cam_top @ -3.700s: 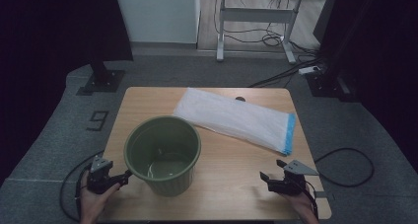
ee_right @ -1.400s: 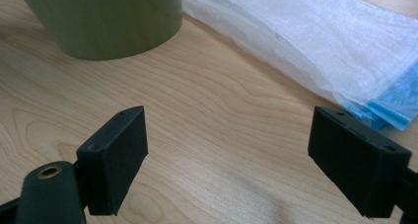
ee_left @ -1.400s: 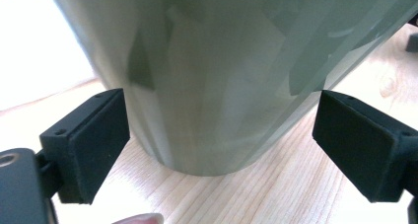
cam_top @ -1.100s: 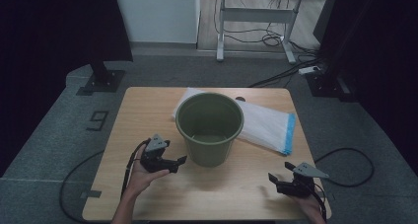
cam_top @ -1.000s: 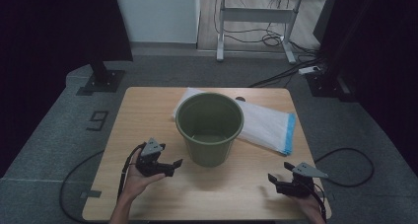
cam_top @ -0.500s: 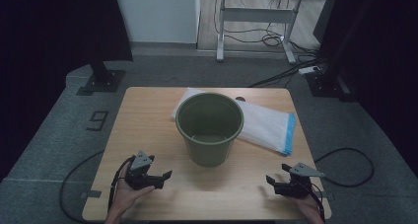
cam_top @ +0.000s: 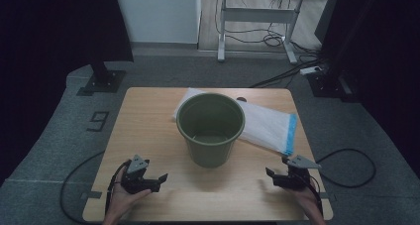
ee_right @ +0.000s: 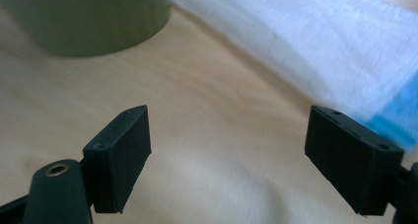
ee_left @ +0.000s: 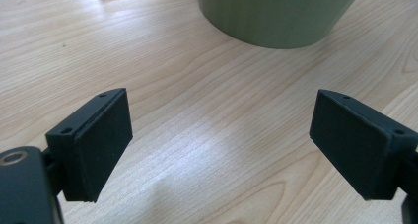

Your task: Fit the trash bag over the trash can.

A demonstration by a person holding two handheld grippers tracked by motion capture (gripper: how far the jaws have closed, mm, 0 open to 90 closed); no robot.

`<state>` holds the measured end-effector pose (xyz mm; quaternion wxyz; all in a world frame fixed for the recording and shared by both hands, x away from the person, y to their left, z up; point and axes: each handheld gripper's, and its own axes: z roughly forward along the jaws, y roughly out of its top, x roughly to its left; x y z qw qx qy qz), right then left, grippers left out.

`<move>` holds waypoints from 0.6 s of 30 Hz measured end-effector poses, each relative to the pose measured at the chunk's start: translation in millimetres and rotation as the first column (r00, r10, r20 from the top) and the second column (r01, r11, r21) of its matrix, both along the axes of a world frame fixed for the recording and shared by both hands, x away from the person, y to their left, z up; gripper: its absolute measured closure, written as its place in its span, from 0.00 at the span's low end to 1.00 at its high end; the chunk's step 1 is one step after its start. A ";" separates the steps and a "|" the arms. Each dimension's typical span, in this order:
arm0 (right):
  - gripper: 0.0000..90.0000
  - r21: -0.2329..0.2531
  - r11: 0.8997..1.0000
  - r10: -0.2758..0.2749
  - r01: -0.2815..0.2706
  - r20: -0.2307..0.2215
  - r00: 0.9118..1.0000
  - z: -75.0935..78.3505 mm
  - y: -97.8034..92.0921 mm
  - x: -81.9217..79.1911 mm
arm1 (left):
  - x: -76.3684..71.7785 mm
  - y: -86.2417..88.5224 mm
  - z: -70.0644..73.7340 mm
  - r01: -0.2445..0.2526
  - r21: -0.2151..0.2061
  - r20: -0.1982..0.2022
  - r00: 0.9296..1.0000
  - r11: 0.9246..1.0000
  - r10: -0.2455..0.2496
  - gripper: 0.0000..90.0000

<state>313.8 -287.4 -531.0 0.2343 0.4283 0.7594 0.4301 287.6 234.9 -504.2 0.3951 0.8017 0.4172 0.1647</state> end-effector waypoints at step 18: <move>0.26 -0.137 0.989 0.051 -0.056 -0.045 0.998 -1.2 60.7 107.6 | 4.5 3.8 -5.2 -0.028 -0.005 -0.016 0.999 1.000 0.028 0.12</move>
